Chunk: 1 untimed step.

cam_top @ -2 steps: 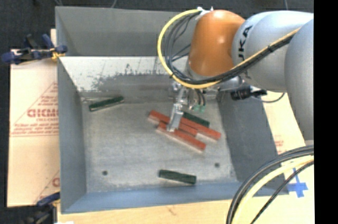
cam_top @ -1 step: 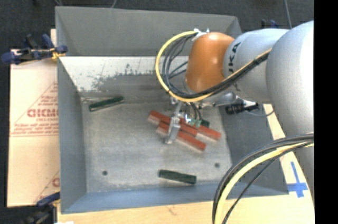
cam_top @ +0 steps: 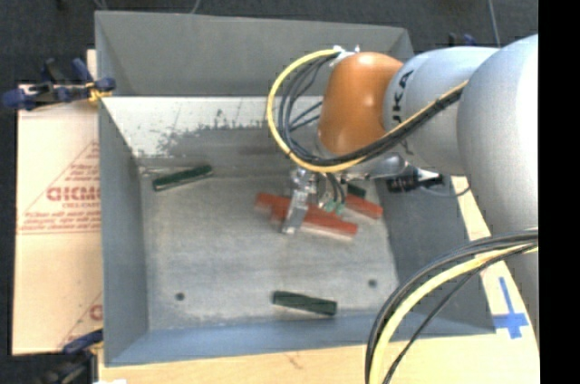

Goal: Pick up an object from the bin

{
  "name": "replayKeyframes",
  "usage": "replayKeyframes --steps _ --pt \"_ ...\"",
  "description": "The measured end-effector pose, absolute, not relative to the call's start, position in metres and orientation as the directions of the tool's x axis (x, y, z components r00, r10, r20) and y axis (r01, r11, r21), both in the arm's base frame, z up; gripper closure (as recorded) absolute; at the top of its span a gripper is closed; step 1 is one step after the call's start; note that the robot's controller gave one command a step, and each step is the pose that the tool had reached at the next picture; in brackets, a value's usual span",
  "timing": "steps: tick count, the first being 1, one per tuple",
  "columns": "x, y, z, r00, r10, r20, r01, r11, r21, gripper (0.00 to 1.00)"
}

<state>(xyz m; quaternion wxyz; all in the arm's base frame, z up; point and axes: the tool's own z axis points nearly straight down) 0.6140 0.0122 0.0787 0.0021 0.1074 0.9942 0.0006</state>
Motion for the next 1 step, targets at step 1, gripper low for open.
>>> replayKeyframes --steps 1 --pt "0.6187 0.0083 0.2380 -0.967 0.254 -0.011 0.254 0.967 0.003 1.00"
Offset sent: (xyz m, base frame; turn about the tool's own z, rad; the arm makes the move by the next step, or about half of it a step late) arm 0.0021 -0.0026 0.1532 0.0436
